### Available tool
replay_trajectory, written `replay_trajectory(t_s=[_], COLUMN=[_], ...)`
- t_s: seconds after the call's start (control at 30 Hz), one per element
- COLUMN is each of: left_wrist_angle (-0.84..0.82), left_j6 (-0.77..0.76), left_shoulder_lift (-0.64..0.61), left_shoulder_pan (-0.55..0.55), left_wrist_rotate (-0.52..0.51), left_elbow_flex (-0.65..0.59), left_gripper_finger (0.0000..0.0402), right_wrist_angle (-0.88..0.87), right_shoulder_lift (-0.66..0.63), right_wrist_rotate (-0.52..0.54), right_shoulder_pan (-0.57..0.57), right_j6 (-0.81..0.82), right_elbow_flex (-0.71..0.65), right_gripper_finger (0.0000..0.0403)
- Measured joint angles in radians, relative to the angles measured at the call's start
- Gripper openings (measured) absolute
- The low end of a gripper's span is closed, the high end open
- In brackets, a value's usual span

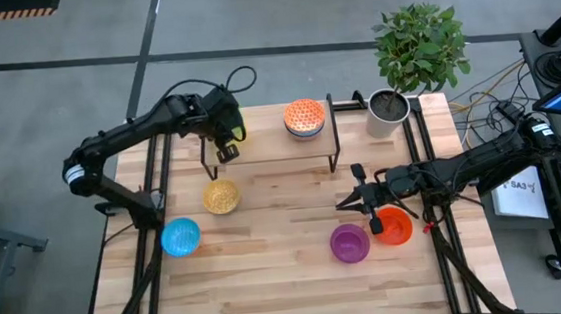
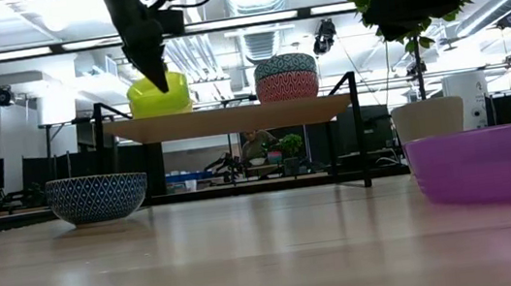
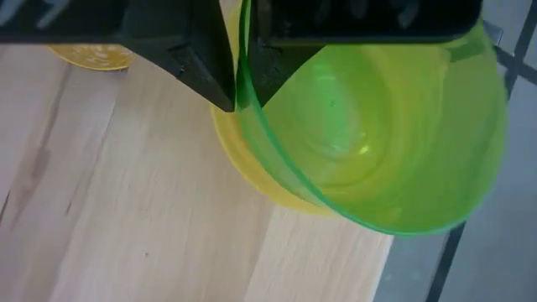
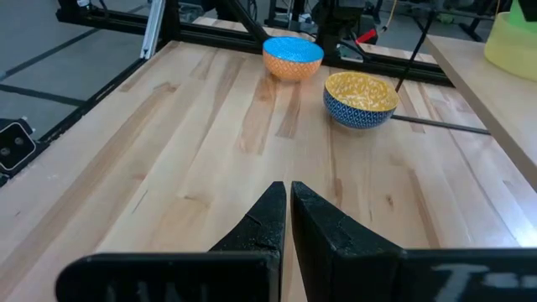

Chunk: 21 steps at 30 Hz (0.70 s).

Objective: Place and stack bowls onto a shelf
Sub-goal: Stack the green bowl on the top of the yellow bowl on the shelf, then stack the blue bowl on the top of the light blue bowl on the shelf

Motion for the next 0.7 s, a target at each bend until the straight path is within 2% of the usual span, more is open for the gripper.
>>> replay_trajectory(t_s=[0.37, 0.57, 0.7], left_wrist_angle=[-0.018, 0.057, 0.103], left_j6=[-0.042, -0.089, -0.181], left_shoulder_lift=[-0.028, -0.081, -0.106], left_shoulder_pan=[-0.016, -0.061, -0.145], left_wrist_rotate=[0.0, 0.001, 0.007], left_elbow_flex=[0.0, -0.001, -0.001], left_gripper_finger=[0.0082, 0.0091, 0.0091], right_wrist_angle=[0.0, 0.0, 0.0], right_shoulder_lift=[0.0, 0.0, 0.0], right_wrist_rotate=[0.0, 0.0, 0.0], right_shoulder_pan=[0.0, 0.0, 0.0], right_j6=[0.0, -0.001, -0.001], right_elbow_flex=[0.0, 0.0, 0.0], right_gripper_finger=[0.0012, 0.0012, 0.0012])
